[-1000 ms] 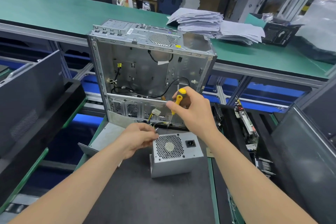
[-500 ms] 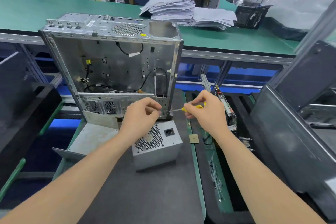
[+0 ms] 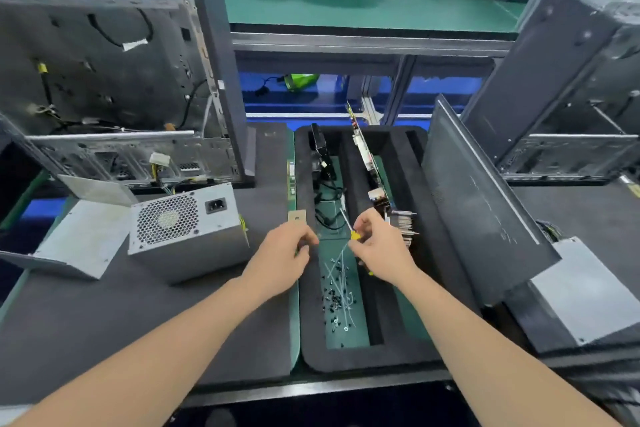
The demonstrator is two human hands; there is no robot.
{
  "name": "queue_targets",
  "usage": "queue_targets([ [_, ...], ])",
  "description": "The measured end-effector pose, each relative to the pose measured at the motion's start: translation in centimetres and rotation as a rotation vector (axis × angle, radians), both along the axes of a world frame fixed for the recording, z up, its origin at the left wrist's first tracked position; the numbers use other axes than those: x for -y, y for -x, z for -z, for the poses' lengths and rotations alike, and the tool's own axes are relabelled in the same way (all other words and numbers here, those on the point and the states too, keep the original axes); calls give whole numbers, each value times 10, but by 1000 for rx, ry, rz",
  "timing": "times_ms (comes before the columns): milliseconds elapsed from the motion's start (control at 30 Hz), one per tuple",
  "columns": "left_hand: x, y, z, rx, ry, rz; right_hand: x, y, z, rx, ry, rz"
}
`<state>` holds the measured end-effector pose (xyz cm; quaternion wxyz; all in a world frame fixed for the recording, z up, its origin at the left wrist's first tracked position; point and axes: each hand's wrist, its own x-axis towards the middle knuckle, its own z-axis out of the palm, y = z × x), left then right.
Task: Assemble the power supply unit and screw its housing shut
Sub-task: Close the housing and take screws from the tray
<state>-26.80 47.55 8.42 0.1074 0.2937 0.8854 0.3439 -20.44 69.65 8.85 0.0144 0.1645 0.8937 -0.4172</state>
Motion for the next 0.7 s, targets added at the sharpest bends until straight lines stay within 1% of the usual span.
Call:
queue_targets([
  [100, -4, 1, 29, -91, 97, 19, -4, -13, 25, 5, 9, -35],
  [233, 2, -1, 59, -192, 189, -6, -10, -15, 40, -30, 101, 30],
  [333, -5, -3, 62, -212, 119, -78, -12, -7, 43, -16, 201, 104],
  [433, -17, -1, 55, -189, 61, -173, -3, 10, 40, 18, 397, 160],
  [533, -18, 0, 55, -157, 31, -185, 9, 31, 33, 53, 523, 121],
  [600, -15, 1, 56, -152, 12, -172, 19, 39, 28, 71, 595, 56],
  [700, -14, 4, 56, -176, 28, -141, 23, 50, 20, 67, 566, -93],
])
